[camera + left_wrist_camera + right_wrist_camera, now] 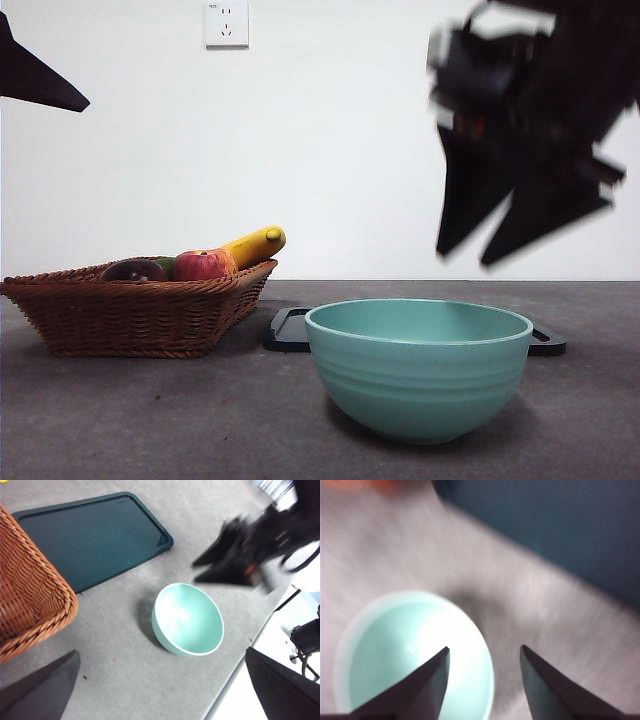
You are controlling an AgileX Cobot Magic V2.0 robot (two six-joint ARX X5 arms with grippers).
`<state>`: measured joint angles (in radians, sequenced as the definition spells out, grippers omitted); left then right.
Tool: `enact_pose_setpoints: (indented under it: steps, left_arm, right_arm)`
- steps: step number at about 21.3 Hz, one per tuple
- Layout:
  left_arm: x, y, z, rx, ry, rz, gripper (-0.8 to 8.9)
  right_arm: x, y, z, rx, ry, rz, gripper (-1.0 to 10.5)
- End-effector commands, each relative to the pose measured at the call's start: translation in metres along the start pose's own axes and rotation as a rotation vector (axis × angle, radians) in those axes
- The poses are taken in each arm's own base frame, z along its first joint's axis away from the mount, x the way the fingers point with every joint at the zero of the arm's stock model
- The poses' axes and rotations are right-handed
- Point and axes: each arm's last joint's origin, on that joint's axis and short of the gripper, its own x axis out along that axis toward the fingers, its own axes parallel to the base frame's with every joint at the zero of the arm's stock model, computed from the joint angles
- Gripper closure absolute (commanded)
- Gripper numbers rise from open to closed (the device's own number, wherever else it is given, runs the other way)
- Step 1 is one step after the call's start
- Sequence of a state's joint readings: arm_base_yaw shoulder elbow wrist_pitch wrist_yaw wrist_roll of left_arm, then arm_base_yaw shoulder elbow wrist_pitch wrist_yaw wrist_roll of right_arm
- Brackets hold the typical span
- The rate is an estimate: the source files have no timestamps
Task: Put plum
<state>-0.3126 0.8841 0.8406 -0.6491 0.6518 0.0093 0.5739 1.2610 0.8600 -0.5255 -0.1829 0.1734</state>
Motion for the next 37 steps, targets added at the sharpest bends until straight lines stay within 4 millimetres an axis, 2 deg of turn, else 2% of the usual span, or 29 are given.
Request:
enact_pose_setpoints:
  steps: [1,7,10,14,19,37]
  left_arm:
    - [-0.001,-0.002,0.005,0.022,-0.014,-0.006,2.88]
    - [-0.001,-0.002,0.005,0.022,-0.014,-0.006,2.88]
    - [-0.001,-0.002,0.005,0.021,-0.013,-0.006,2.88]
    - [-0.001,-0.002,0.005,0.019,-0.013,-0.006,2.88]
    - [-0.001,-0.002,0.005,0.018,-0.012,-0.006,2.88]
    - [-0.001,-0.002,0.001,-0.005,0.02,-0.006,2.98]
  right_arm:
    - [-0.026,0.008,0.013,-0.024,-0.068,0.015,7.2]
    - [-0.097,0.022,0.015,-0.074,-0.207,0.063,7.2]
    - [-0.123,0.025,0.001,-0.085,-0.25,0.089,7.2]
    - [-0.144,0.028,-0.025,-0.093,-0.177,0.197,7.2]
    - [-0.154,0.029,-0.041,-0.092,-0.112,0.241,7.2]
    - [-0.154,0.028,-0.042,-0.097,-0.108,0.239,7.2]
